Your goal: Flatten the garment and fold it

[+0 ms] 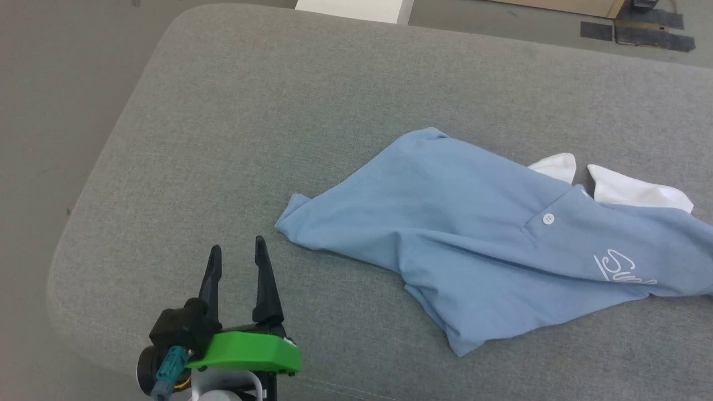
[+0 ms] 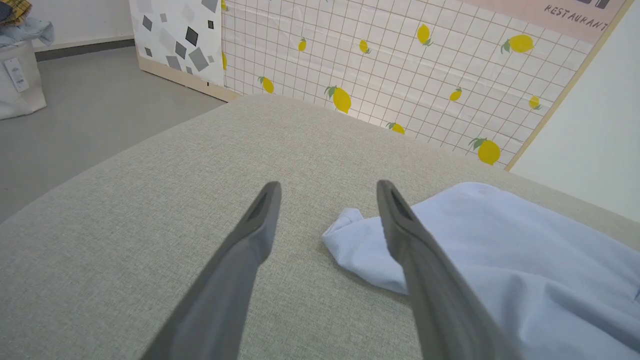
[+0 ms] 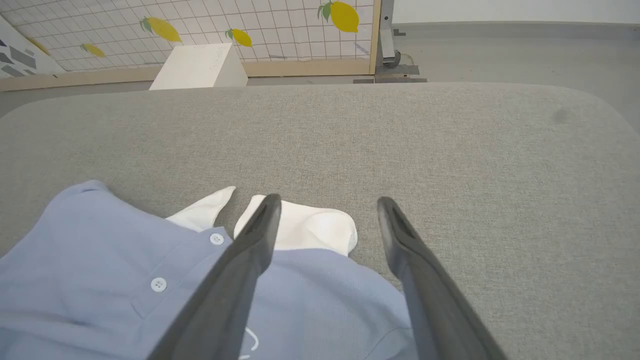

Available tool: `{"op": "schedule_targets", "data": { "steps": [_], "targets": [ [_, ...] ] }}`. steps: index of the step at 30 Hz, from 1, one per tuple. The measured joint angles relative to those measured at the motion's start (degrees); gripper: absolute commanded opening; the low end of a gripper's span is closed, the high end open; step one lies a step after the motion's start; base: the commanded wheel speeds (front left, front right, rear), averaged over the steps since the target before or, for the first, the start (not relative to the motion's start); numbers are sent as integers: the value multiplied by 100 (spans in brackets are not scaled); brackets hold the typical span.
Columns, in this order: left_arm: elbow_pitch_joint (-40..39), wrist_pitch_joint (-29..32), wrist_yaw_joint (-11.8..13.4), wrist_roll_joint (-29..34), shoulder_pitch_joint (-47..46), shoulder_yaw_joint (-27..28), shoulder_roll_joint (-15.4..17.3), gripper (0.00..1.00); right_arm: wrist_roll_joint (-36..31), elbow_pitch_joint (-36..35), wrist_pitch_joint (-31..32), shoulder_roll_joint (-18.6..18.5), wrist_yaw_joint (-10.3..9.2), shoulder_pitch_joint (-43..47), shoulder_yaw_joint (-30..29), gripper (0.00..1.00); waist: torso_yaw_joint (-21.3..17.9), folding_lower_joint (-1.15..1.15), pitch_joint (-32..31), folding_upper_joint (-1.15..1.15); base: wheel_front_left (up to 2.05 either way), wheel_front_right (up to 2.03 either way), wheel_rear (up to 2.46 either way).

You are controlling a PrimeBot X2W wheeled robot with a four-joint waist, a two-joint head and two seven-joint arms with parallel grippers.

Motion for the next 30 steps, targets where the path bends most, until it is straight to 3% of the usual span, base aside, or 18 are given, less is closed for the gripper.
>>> {"op": "schedule_targets", "data": {
  "steps": [9, 16, 17, 18, 19, 24, 30],
  "targets": [
    [35, 0, -20, -9, -151, -266, -1, 100, -1189, 1826, 891, -34, -1, -922, 60, 100, 203, 0, 321, 0, 0, 0, 0],
    [49, 0, -20, -9, -216, -367, -1, 100, -1639, 2398, 1225, 142, -1, -1020, -36, 100, 494, 0, 528, 0, 0, 0, 0],
    [55, 0, -20, -9, -221, -368, -1, 100, -1684, 2404, 1206, 131, -1, -1020, -34, 46, 520, 0, 545, 0, 0, 0, 0],
    [68, 0, -20, -9, -227, -370, -1, 100, -1731, 2404, 1133, 102, -1, -1020, -34, 17, 551, 0, 566, 0, 0, 0, 0],
    [80, 0, -19, -9, -240, -374, -1, 100, -1760, 2414, 1053, 73, -1, -1020, -26, 0, 576, 0, 581, 0, 0, 0, 0],
    [119, 0, -19, -47, -270, -376, -1, 100, -1668, 2406, 482, 10, -1, -1023, 165, 0, 607, 0, 502, 0, 0, 0, 0],
    [83, 0, -19, -59, -268, -372, -1, 100, -879, 1838, -254, -265, 0, -1754, 1000, 0, 562, 0, 364, 0, 0, 0, 0]
  ]
}}
